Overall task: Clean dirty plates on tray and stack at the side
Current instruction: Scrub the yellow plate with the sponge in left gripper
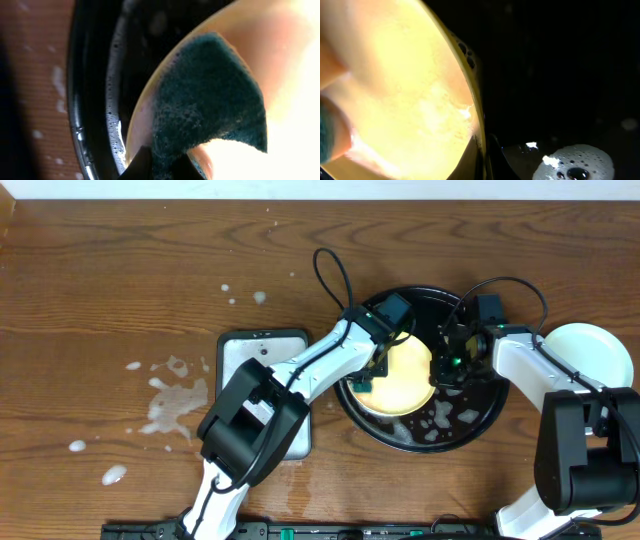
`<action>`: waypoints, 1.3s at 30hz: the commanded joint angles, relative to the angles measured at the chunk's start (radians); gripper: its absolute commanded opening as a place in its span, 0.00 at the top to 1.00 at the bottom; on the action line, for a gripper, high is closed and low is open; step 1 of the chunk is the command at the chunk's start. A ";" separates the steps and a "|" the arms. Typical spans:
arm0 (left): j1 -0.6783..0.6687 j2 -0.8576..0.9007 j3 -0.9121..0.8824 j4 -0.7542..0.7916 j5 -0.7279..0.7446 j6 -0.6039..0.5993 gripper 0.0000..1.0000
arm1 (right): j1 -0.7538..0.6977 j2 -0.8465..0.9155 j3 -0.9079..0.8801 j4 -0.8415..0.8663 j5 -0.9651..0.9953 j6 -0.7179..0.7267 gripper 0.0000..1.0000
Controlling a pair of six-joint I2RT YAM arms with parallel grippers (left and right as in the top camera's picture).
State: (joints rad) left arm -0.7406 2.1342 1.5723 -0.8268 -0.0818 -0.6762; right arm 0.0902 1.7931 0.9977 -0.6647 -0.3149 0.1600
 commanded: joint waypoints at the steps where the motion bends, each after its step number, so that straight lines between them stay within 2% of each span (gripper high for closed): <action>1: 0.032 0.055 -0.015 0.006 -0.184 0.013 0.92 | -0.003 0.018 -0.016 -0.009 0.064 -0.003 0.99; 8: 0.021 0.079 -0.017 0.232 0.378 0.011 0.91 | -0.003 0.018 -0.016 -0.009 0.064 -0.003 0.99; 11: -0.003 0.090 -0.017 0.267 0.472 0.001 0.91 | -0.003 0.018 -0.016 -0.009 0.064 -0.003 0.99; 15: -0.049 0.091 -0.017 0.269 0.476 0.031 0.89 | -0.003 0.018 -0.016 -0.009 0.064 -0.003 0.99; 19: -0.092 0.091 -0.017 0.252 0.472 0.157 0.89 | -0.003 0.018 -0.016 -0.010 0.064 -0.003 0.99; 26: -0.063 0.079 -0.017 0.086 0.242 0.114 0.92 | -0.003 0.017 -0.016 -0.009 0.064 -0.004 0.99; 31: -0.015 0.008 -0.014 -0.010 0.057 0.084 0.92 | -0.003 0.017 -0.016 -0.008 0.064 -0.004 0.99; 39: 0.026 -0.208 -0.014 -0.026 0.040 0.084 0.92 | -0.003 -0.011 -0.016 -0.011 0.083 -0.003 0.99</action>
State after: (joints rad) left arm -0.7258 2.0438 1.5600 -0.8406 0.0242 -0.5808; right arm 0.0887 1.7924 0.9977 -0.6632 -0.2993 0.1715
